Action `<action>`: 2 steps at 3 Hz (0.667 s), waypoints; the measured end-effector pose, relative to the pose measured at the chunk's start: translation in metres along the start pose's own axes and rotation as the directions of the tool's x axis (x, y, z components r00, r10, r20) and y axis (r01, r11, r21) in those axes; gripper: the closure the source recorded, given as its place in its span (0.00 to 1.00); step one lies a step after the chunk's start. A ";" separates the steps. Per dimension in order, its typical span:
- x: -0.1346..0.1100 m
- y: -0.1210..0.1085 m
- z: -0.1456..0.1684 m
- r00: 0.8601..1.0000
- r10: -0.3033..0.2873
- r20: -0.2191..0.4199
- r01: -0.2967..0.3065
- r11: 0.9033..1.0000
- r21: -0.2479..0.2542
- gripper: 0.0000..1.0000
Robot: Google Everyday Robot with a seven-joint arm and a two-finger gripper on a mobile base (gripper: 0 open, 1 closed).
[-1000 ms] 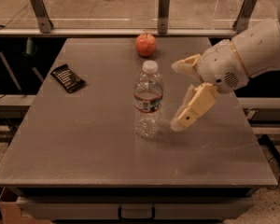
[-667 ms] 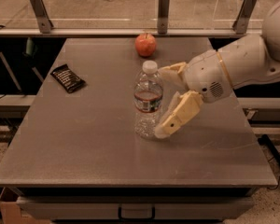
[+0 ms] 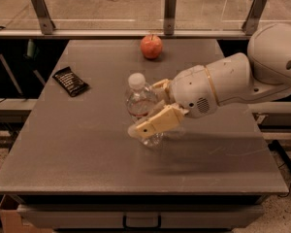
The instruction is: Move water bottle near apple
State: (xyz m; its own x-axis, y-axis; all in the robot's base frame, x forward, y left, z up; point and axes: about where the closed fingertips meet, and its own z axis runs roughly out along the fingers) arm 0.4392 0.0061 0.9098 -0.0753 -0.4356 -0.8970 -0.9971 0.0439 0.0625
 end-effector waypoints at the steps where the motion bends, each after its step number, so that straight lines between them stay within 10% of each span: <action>1: -0.004 -0.001 -0.002 1.000 0.001 0.025 -0.001 1.000 0.007 0.63; 2: -0.013 -0.015 -0.030 0.999 -0.032 0.031 0.030 0.997 0.072 0.87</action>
Offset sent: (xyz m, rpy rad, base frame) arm 0.0433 -0.0640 0.0573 0.0342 -0.1562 -0.1352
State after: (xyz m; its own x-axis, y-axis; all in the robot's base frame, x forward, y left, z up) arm 0.4543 -0.0162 0.9334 -0.0429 -0.4090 -0.9115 -0.9954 0.0956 0.0039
